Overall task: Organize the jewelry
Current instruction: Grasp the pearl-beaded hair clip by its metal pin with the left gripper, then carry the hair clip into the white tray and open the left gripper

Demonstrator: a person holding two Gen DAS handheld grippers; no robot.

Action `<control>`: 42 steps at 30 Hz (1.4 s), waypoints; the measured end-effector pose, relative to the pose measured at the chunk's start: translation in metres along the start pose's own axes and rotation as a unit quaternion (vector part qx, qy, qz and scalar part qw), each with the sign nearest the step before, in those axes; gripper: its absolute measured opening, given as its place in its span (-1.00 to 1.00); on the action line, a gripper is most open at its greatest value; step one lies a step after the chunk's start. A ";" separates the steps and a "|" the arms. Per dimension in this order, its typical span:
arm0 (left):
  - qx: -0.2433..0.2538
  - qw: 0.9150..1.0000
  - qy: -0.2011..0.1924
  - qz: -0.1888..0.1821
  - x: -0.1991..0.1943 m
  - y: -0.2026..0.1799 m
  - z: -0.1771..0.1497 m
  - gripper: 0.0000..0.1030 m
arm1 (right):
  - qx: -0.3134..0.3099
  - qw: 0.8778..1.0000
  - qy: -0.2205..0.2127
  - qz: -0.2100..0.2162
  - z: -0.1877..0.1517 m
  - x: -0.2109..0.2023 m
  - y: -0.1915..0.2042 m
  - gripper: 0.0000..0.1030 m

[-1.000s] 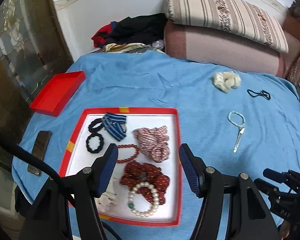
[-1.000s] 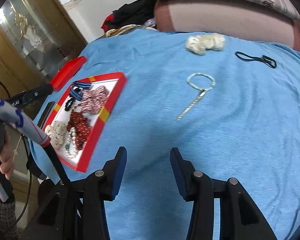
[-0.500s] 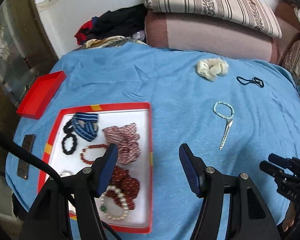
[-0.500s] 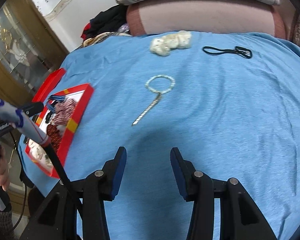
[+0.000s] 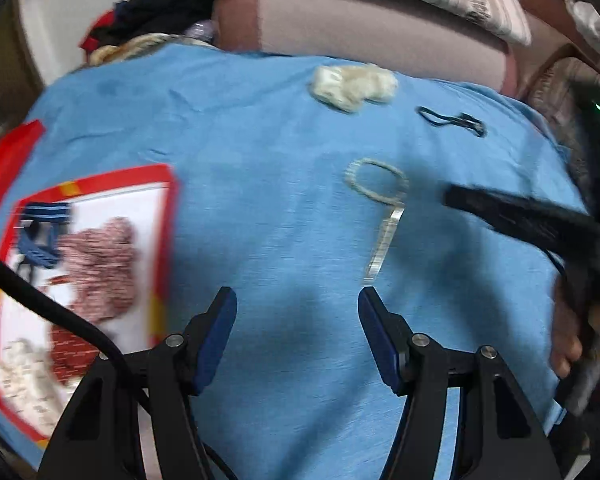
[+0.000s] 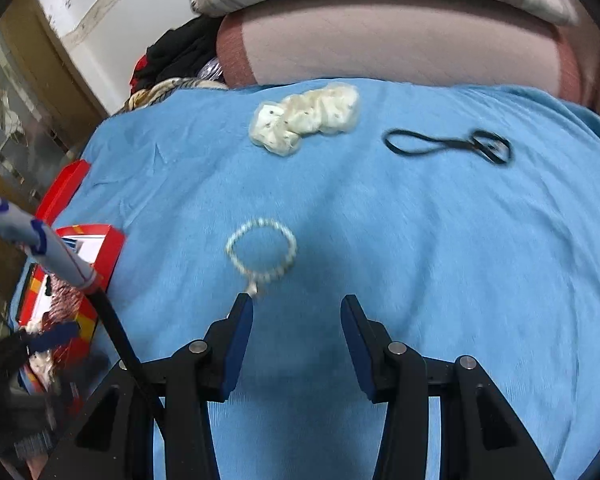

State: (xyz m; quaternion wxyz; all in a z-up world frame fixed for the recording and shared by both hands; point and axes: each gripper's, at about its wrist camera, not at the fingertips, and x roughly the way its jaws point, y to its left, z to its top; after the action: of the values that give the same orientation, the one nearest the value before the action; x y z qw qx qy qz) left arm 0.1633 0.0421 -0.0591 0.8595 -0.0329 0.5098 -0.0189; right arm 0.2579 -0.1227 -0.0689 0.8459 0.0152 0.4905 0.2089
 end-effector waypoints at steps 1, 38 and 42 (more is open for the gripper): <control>0.000 1.000 0.003 -0.014 0.006 -0.004 0.001 0.20 | -0.010 1.000 0.006 0.001 0.006 0.009 0.003 -0.04; -0.073 0.994 -0.036 -0.079 -0.050 0.015 -0.011 -0.89 | -0.096 0.995 -0.015 -0.004 0.025 -0.034 0.042 -0.89; -0.097 0.992 -0.053 -0.061 -0.074 0.048 -0.019 -0.89 | -0.109 0.994 -0.027 0.012 0.019 -0.055 0.066 -0.89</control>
State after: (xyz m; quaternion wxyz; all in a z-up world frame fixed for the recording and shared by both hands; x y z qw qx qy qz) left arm 0.1113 0.0938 -0.0073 0.8753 -0.1478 0.4600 -0.0200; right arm 0.2276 -0.0793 0.0018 0.8528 -0.0656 0.4418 0.2707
